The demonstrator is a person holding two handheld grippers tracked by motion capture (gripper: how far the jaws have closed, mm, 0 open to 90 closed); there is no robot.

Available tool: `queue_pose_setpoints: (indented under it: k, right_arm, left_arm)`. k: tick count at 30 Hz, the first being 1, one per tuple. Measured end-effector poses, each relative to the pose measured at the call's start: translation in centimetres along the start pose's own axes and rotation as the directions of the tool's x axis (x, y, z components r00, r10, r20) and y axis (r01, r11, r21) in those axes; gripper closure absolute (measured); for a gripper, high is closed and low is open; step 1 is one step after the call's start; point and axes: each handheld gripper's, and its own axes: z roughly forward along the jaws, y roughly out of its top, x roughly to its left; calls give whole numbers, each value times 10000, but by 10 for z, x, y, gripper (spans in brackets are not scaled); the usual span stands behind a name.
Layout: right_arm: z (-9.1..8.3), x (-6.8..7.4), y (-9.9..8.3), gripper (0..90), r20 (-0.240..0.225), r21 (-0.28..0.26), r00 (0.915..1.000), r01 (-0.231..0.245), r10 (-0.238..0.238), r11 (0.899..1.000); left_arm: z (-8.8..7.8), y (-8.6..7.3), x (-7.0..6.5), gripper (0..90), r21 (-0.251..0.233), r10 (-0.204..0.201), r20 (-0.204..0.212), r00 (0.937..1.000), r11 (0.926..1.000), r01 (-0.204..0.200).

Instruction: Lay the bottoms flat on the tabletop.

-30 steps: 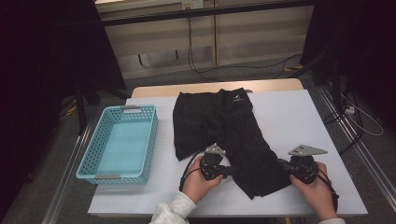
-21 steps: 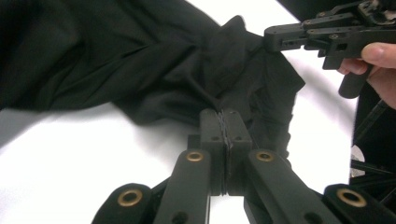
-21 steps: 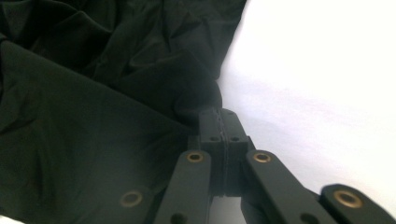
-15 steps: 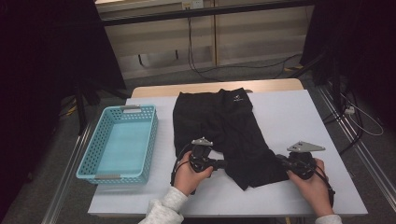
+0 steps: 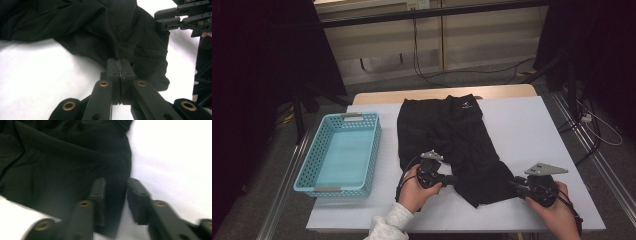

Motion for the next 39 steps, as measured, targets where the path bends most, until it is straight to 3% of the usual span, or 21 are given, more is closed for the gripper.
queue_pose_setpoints:
  k: [1,4,7,10,12,19,22,23,28,32,39]
  right_arm:
    - [-1,2,1,852,-250,99,9996,108,-106,9999]
    - [-1,8,2,873,-539,174,9979,371,-361,9992]
    - [1,14,3,786,-727,187,9961,523,-509,9985]
    - [0,16,6,718,-580,-9,9969,536,-536,9986]
    - [-2,16,7,677,-413,-126,9979,502,-507,9987]
    - [-6,8,4,535,138,-269,9997,190,-186,9995]
    - [-10,5,2,497,223,-358,9997,55,-47,9993]
    - [-11,4,1,497,267,-363,9996,52,-42,9993]
    - [-13,-1,-3,462,444,-382,9989,-128,145,9992]
    - [-15,-4,-3,453,506,-507,9984,-231,257,9984]
    - [-10,0,4,437,303,-542,9994,-146,162,9984]
  left_arm:
    - [0,-1,-1,893,56,30,-16,10000,10000,-30]
    - [-3,-4,-2,891,208,76,-129,9999,9998,-73]
    - [-8,-7,0,866,150,32,-305,9995,9999,-27]
    - [-12,-5,1,774,-265,219,-399,9990,9994,-229]
    - [-13,-1,-1,673,-566,533,-610,9967,9968,-568]
    - [-1,13,-8,588,-824,1278,-803,9885,9875,-1343]
    - [9,16,-8,656,-629,1337,-1073,9852,9880,-1409]
    - [12,16,-7,714,-555,1207,-934,9883,9904,-1262]
    - [16,14,-5,889,-248,950,-996,9905,9949,-979]
    - [7,12,-1,900,-288,558,-815,9951,9979,-583]
    - [-5,1,3,900,-159,200,-820,9964,9996,-214]
